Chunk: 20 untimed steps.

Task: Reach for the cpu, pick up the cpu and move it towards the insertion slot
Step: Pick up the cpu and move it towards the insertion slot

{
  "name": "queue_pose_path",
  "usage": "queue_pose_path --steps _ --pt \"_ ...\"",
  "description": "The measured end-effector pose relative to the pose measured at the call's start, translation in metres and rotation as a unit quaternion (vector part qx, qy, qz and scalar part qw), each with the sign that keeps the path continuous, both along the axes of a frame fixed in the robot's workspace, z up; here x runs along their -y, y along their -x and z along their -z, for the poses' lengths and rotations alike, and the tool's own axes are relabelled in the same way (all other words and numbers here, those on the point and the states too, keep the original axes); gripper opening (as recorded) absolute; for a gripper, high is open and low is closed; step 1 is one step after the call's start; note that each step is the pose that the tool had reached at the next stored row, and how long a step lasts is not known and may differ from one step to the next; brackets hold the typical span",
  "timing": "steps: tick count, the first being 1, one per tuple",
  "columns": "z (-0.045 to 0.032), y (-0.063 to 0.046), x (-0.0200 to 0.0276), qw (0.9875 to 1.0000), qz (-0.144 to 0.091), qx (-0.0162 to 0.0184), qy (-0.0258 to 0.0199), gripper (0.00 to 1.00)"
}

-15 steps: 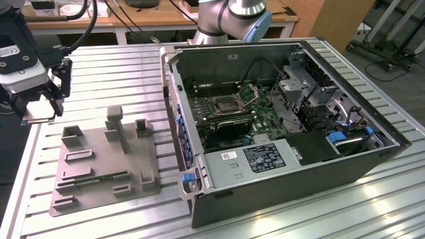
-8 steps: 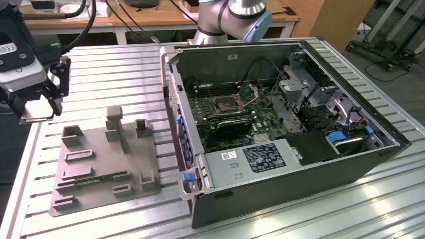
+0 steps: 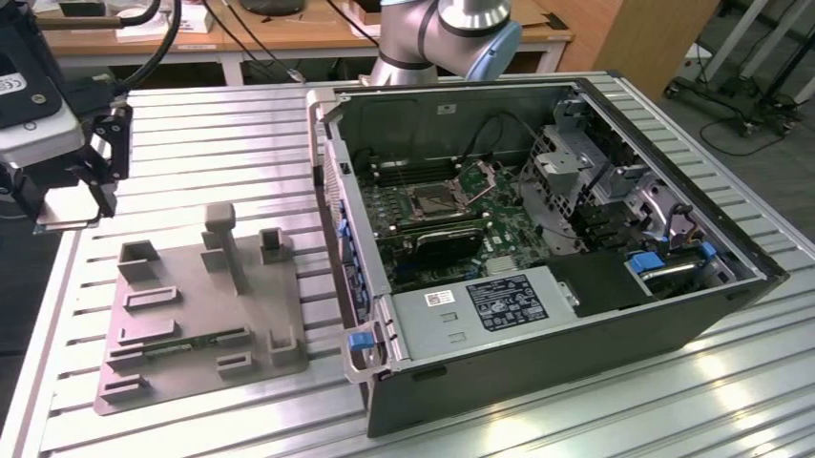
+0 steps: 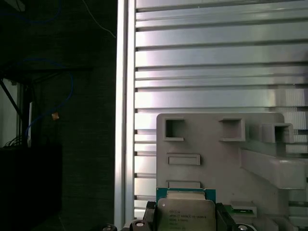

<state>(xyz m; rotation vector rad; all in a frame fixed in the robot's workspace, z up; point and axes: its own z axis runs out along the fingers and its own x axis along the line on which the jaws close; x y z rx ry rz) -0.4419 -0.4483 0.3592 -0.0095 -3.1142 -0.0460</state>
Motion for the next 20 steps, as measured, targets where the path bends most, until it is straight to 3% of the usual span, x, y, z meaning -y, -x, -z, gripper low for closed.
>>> queue_pose_path --steps 20 --pt "-0.0204 0.0 0.0 1.0 0.0 0.0008 0.0 0.55"
